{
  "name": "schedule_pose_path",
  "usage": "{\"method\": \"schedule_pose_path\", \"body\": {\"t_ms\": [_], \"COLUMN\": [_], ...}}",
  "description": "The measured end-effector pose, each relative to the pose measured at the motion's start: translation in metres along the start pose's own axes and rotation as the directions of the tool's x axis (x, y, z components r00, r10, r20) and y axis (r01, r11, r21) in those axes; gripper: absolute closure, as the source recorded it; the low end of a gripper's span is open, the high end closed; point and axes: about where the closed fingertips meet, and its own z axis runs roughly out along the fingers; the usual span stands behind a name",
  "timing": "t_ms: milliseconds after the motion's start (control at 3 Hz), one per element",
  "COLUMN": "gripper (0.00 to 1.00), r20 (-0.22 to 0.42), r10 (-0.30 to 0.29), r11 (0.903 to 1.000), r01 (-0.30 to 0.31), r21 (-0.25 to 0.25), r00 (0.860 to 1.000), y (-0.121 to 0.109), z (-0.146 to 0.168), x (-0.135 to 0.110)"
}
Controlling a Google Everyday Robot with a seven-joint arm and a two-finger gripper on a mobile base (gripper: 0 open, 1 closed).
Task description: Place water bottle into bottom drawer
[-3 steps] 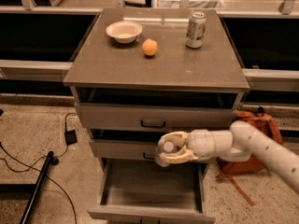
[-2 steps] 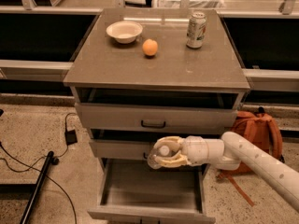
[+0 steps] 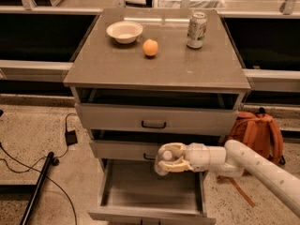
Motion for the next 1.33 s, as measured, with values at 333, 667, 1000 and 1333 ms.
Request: {"method": "schedule_pose_path", "body": {"t_ms": [333, 667, 1000, 1333], "gripper": [1.00, 1.00, 1.00, 1.00], "r20": [-0.082, -0.132, -0.100, -0.046], "r10": [0.152, 0.230, 0.173, 0.204], "r11": [0.9819, 0.9593, 0.9690, 0.9712], "r01": [-0.141, -0.202, -0.151, -0.196], "r21": [0.127, 0.197, 0.195, 0.135], "r00": [0.985, 0.964, 0.980, 0.978], "y": [-0.008, -0.008, -0.010, -0.011], "z": [-0.042, -0.075, -0.087, -0.079], "x": [0.087, 0.145, 0.162, 0.172]}}
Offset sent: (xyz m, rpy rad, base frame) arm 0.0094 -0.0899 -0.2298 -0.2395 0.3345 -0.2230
